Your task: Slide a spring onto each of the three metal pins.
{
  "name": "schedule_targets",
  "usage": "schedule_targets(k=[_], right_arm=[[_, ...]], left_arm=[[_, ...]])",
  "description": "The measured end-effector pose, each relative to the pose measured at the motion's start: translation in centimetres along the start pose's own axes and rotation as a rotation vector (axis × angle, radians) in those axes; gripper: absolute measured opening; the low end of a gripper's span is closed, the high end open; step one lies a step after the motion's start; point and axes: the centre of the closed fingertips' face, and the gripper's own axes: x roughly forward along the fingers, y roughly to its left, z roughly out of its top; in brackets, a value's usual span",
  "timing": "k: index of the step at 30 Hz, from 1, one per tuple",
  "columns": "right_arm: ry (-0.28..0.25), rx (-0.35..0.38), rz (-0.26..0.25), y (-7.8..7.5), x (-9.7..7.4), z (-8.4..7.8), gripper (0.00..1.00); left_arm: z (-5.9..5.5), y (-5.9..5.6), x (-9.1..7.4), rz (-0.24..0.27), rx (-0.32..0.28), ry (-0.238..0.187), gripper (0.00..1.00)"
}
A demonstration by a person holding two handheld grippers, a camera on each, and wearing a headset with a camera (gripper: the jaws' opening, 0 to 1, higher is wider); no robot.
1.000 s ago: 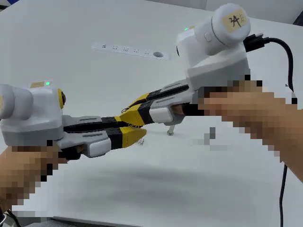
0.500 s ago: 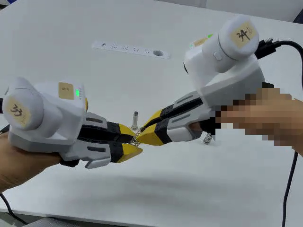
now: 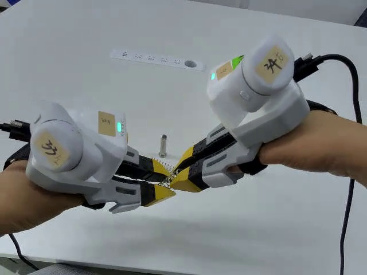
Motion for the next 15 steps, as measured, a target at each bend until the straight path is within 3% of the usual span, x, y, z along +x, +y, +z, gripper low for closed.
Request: schedule_targets(k=[15], right_arm=[[0.051, -0.021, 0.012, 0.10, -0.01, -0.43, 0.11]], left_arm=[[-0.31, -0.06, 0.35, -0.013, -0.034, -0.026, 0.12]])
